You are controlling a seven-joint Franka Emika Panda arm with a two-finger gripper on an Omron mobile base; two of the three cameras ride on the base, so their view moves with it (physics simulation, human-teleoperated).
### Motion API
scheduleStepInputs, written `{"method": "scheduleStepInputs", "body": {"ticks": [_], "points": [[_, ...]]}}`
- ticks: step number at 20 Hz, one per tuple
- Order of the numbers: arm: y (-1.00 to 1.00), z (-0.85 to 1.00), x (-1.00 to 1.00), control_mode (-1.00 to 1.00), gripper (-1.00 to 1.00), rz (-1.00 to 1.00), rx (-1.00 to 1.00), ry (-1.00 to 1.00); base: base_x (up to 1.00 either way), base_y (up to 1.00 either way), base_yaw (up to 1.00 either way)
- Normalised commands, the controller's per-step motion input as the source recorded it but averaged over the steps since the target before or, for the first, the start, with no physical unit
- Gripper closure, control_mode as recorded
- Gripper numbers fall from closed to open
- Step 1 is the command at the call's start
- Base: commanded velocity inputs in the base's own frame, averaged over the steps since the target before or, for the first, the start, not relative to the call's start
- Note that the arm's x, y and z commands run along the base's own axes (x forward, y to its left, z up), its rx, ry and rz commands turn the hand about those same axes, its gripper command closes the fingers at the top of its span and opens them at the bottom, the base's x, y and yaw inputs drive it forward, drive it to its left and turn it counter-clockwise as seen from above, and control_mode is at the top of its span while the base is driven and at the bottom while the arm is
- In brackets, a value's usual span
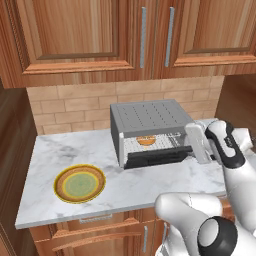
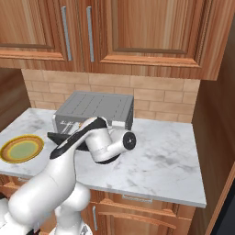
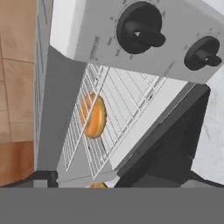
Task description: Pick up the bagel from the plate, place it on the toaster oven rack, close the door, and set the timer.
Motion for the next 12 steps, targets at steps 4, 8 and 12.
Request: {"method": "scheduleStepInputs", "body": {"ticks": [4, 8, 12], "points": [[0.43, 0.00, 0.46, -1.00, -1.00, -0.06, 0.05, -0.07, 0.00, 0.00, 0.00], [0.42, 0.00, 0.45, -1.00, -1.00, -0.06, 0.05, -0.04, 0.00, 0.00, 0.00], [0.38, 0.00, 0.43, -1.00, -1.00, -0.06, 0.04, -0.02, 0.00, 0.00, 0.00]]}}
